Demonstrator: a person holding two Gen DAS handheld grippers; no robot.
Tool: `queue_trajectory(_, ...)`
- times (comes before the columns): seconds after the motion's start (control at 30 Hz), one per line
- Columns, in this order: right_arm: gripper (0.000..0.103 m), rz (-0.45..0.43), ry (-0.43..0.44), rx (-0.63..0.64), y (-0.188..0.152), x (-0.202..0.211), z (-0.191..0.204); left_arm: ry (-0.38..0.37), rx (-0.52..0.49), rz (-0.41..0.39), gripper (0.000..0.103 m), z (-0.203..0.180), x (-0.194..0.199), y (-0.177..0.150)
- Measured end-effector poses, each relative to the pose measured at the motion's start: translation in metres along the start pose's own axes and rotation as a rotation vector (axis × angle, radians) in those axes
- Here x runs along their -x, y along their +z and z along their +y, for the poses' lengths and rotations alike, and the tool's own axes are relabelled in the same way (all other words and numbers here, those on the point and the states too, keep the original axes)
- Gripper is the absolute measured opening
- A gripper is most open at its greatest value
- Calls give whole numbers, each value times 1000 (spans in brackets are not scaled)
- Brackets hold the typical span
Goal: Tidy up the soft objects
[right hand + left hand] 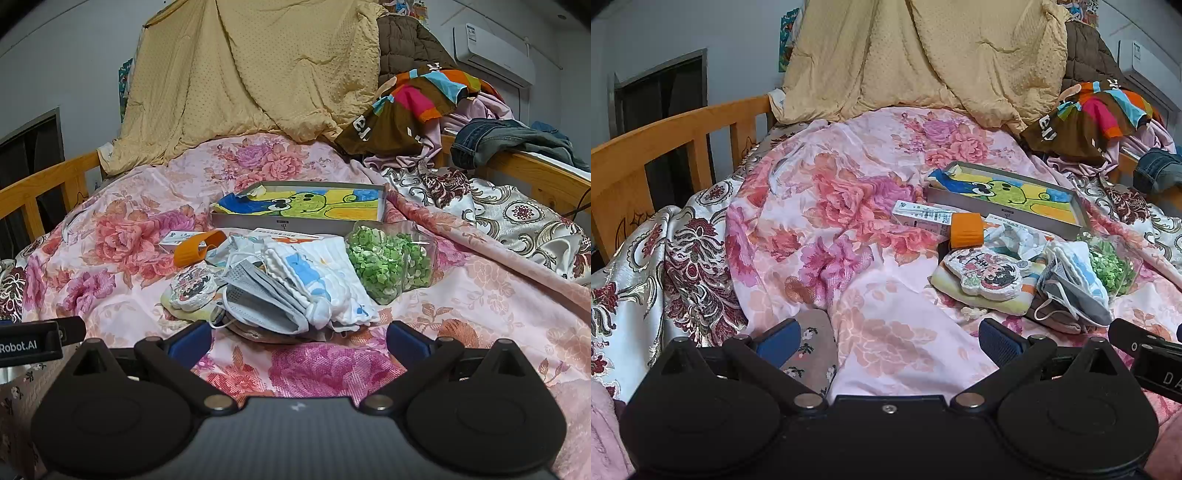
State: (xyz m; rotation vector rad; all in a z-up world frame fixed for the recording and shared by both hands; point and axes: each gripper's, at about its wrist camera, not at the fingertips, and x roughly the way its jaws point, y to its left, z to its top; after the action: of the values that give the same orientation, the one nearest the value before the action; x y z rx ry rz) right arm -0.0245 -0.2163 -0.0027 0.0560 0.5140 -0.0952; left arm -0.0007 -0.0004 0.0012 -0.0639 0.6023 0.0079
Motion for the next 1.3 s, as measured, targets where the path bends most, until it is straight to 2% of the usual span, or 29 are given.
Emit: queue_trajectory(1.3,103,1,0,1,0,0,0,-7,12,9,102,1,-3,-5)
